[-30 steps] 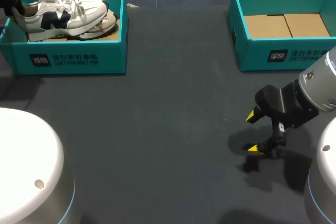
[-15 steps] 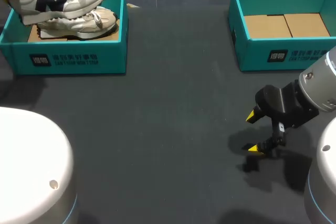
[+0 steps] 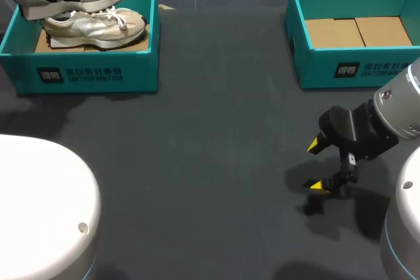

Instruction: Take the shoe out of the shoebox, open the shoe tongue, remove and reinsert the insole, then place the shoe into the shoebox

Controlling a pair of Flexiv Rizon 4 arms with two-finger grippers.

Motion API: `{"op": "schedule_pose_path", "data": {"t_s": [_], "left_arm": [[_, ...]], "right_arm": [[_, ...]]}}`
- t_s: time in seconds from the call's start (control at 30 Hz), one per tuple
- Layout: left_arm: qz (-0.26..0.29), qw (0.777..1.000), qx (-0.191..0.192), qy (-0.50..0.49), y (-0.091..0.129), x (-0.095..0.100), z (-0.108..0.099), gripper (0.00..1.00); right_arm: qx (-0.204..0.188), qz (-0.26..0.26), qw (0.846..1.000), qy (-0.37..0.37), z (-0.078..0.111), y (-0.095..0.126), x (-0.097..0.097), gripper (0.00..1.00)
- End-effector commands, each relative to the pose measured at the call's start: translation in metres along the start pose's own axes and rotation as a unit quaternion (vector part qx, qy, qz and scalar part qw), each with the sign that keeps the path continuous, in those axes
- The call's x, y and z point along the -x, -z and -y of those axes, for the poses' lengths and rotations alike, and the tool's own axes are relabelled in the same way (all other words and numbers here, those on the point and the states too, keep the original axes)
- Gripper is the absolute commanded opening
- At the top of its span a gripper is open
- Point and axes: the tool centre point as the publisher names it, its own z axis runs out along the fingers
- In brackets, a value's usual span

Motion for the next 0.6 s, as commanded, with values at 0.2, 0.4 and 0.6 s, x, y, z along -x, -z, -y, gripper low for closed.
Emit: {"op": "schedule_pose_path", "data": {"t_s": [0.2, 0.4, 0.6], "left_arm": [[0.004, 0.999, 0.023, -0.032, 0.005, 0.013, 0.065, 0.0], [0.004, 0.999, 0.023, -0.032, 0.005, 0.013, 0.065, 0.0], [0.004, 0.999, 0.023, -0.032, 0.005, 0.013, 0.065, 0.0]], "right_arm": [[-0.001, 0.001, 1.0, 0.0, 0.0, 0.0, -0.002, 1.0], [-0.001, 0.001, 1.0, 0.0, 0.0, 0.0, -0.002, 1.0], [-0.001, 0.001, 1.0, 0.0, 0.0, 0.0, -0.002, 1.0]]}}
